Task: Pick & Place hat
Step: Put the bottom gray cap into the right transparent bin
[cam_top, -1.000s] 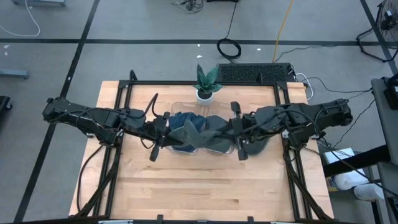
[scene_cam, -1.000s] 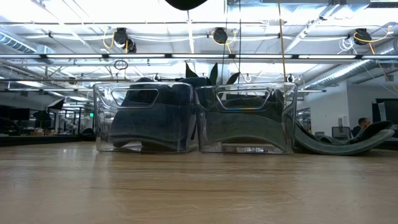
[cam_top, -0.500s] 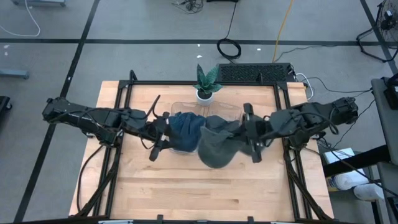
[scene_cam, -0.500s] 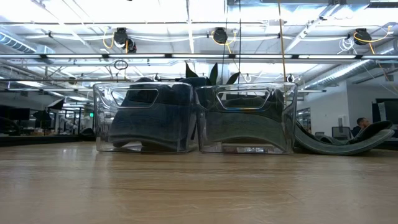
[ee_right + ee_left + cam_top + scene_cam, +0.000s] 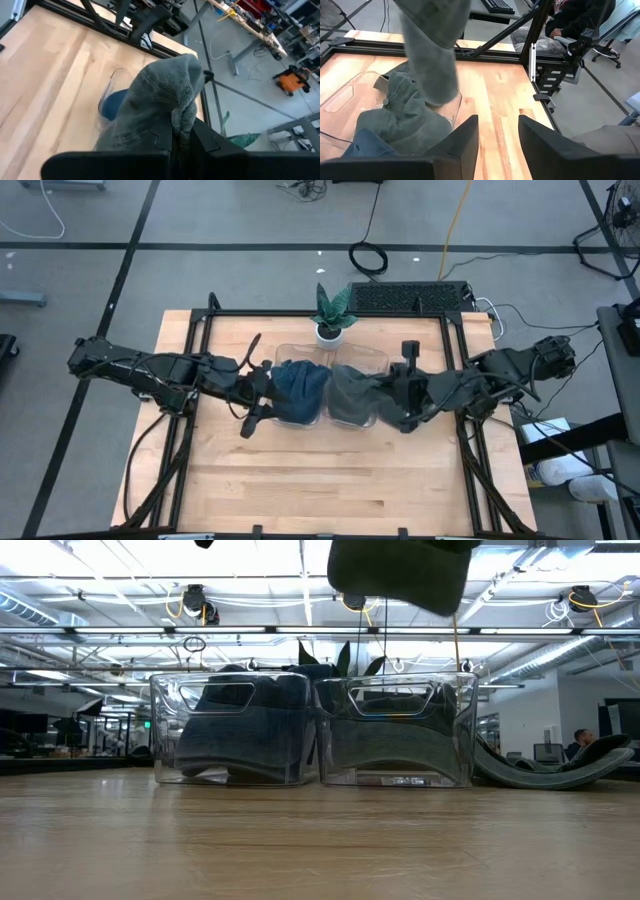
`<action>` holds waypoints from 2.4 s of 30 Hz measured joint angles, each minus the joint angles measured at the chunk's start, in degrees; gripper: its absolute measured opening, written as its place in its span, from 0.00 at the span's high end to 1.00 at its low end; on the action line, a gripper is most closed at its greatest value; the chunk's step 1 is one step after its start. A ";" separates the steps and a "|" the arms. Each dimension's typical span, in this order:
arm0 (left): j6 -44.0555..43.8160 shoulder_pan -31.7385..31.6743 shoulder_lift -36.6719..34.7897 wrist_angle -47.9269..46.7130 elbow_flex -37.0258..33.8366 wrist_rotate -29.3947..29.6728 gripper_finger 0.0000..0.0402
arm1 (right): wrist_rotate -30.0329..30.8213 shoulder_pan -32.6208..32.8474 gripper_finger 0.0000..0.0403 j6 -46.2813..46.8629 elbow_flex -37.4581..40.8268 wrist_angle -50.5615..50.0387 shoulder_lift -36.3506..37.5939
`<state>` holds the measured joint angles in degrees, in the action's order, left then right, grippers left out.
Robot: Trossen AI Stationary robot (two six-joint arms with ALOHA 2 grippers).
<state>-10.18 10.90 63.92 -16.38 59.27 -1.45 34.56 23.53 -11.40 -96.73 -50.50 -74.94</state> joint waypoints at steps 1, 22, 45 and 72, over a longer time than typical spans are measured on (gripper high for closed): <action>-0.11 0.00 0.00 -0.01 0.00 0.00 0.65 | 0.03 -0.04 0.98 -0.25 0.00 -0.01 0.00; -0.53 0.00 0.02 -0.13 0.00 -0.09 0.67 | 4.35 -7.49 0.98 7.92 2.89 -4.41 -5.62; -1.11 0.07 0.02 -0.11 0.00 -1.49 0.67 | -9.75 -13.82 0.98 14.98 12.47 0.39 -5.68; -2.00 0.00 0.04 -1.51 0.00 -1.60 0.67 | -25.88 -30.59 0.98 5.76 39.17 26.02 -5.35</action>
<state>-12.19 10.90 63.96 -17.89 59.27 -3.05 8.68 -7.06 -5.64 -57.55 -24.48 -80.29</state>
